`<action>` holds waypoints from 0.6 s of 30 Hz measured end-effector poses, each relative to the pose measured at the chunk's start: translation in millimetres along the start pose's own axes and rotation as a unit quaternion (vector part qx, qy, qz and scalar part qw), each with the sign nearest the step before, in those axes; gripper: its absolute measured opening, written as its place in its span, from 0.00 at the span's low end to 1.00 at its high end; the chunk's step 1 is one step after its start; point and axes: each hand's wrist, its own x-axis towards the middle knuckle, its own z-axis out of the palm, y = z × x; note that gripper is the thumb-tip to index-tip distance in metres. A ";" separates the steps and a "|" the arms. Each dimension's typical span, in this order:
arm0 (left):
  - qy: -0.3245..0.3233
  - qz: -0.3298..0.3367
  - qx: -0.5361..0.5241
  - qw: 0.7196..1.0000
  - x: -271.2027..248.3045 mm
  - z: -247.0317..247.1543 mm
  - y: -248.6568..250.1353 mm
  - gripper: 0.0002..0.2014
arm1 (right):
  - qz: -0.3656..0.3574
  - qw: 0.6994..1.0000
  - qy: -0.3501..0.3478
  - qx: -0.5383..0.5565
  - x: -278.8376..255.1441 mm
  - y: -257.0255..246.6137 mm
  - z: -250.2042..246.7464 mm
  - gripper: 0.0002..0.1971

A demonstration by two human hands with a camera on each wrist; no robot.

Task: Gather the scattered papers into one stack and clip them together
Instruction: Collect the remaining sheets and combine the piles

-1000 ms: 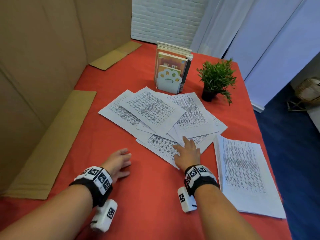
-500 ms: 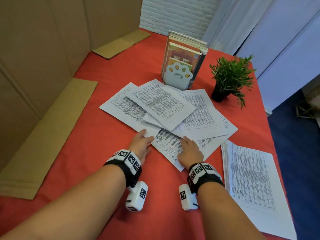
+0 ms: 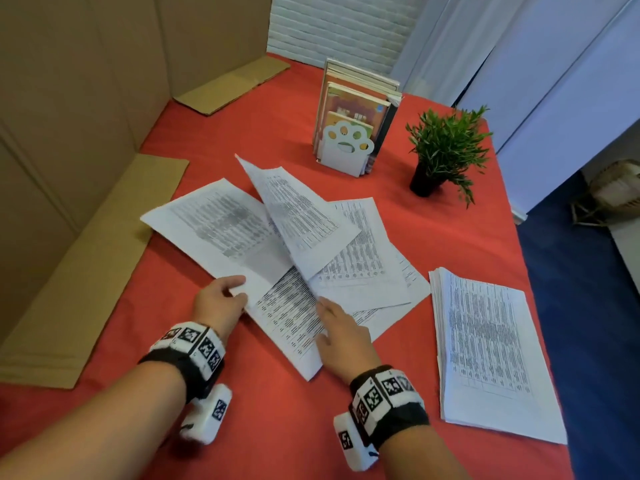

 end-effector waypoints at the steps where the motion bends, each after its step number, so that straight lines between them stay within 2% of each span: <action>1: -0.002 0.013 0.043 0.999 -6.2 -12.5 -5.2 0.16 | -0.014 1.000 -0.002 -0.003 -9.3 -7.6 7.5 0.29; 3: -0.009 0.033 0.087 0.996 -22.5 -37.8 -13.8 0.18 | -0.044 0.999 -0.013 -0.003 -28.2 -22.8 23.6 0.28; 6: -0.032 0.018 0.108 0.993 -45.5 -73.7 -27.7 0.20 | -0.082 0.996 -0.036 -0.004 -57.0 -47.2 46.5 0.23; 9: -0.063 -0.009 0.121 0.991 -65.3 -101.7 -38.9 0.22 | -0.085 0.994 -0.066 0.027 -84.5 -67.4 62.9 0.16; 12: -0.075 -0.026 0.146 0.986 -78.5 -115.6 -50.5 0.18 | -0.085 0.990 -0.088 0.076 -101.4 -79.8 65.6 0.09; 15: 0.019 -0.018 0.150 0.988 -86.8 -118.1 -51.5 0.10 | -0.058 0.992 -0.017 0.109 -98.5 -76.9 60.0 0.07; 16: 0.040 -0.019 0.186 0.981 -90.5 -117.8 -50.8 0.13 | -0.049 0.994 0.021 0.100 -93.9 -70.8 58.5 0.09; 18: 0.040 -0.002 0.318 0.947 -102.6 -113.4 -43.1 0.13 | -0.037 0.997 0.065 0.019 -81.3 -53.5 56.1 0.14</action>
